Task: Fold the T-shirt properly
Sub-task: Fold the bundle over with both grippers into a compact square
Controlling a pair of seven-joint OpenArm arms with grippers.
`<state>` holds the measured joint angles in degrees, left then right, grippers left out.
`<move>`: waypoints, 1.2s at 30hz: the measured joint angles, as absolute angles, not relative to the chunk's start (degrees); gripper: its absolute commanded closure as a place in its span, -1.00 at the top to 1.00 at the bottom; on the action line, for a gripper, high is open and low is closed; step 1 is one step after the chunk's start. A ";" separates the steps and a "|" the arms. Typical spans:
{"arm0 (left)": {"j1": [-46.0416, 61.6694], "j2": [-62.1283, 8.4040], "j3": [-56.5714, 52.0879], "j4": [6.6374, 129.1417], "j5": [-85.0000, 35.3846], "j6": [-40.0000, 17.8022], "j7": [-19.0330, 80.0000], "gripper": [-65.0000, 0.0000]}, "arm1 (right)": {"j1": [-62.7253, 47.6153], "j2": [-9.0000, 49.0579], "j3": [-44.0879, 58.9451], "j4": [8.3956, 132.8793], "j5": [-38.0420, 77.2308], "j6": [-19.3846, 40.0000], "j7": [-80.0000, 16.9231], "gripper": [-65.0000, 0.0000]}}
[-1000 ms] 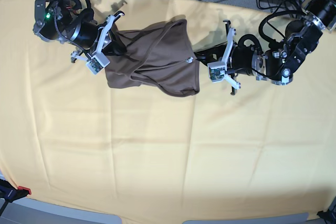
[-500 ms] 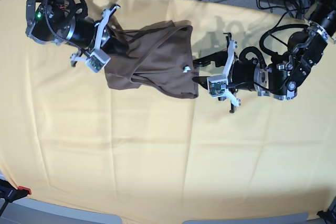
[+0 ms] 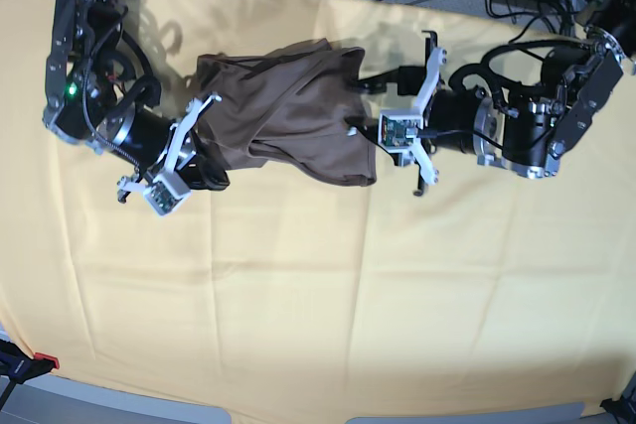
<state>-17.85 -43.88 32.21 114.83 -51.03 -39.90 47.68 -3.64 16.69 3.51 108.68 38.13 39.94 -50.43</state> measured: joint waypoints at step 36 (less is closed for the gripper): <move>-7.05 -35.20 32.23 104.81 -23.05 -38.41 34.26 -1.00 | 0.86 22.83 -8.88 93.89 48.64 39.68 -61.78 -1.00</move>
